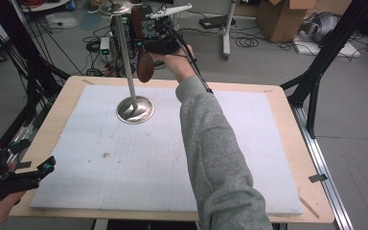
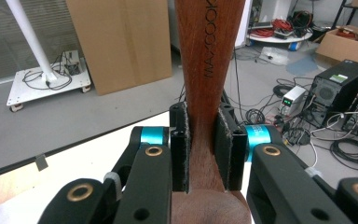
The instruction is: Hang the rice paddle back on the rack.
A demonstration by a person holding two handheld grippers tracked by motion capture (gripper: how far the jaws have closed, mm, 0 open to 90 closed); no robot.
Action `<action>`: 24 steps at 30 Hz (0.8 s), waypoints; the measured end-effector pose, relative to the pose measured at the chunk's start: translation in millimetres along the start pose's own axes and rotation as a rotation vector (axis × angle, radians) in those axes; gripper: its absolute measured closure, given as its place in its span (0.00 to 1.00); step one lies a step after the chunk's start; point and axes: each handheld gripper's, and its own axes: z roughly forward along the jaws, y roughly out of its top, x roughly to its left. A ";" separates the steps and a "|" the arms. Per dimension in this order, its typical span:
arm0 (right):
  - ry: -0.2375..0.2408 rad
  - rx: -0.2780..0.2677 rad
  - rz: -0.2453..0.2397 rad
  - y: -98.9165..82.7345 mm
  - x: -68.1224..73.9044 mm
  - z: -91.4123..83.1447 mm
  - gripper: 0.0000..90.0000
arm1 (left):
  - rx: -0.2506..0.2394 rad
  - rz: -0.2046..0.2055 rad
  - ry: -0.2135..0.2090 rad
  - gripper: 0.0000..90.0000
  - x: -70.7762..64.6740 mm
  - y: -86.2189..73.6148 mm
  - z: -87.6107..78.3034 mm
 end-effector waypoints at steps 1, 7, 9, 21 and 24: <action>0.002 -0.002 -0.001 0.1 0.2 0.5 0.87 | 0.000 0.001 0.002 0.04 0.4 0.1 -0.5; 0.003 -0.001 -0.001 -0.4 1.5 3.4 0.87 | 0.000 0.000 0.004 0.04 0.6 -0.1 -1.3; 0.002 -0.002 0.001 -1.0 1.8 4.3 0.87 | -0.002 0.001 0.002 0.04 0.3 0.3 -1.5; 0.004 -0.007 0.001 -2.4 1.1 6.8 0.87 | -0.001 -0.001 0.005 0.04 0.8 -0.4 -1.9; 0.003 -0.010 0.000 -2.8 1.2 7.1 0.86 | 0.000 -0.003 0.006 0.04 1.1 -0.5 -2.1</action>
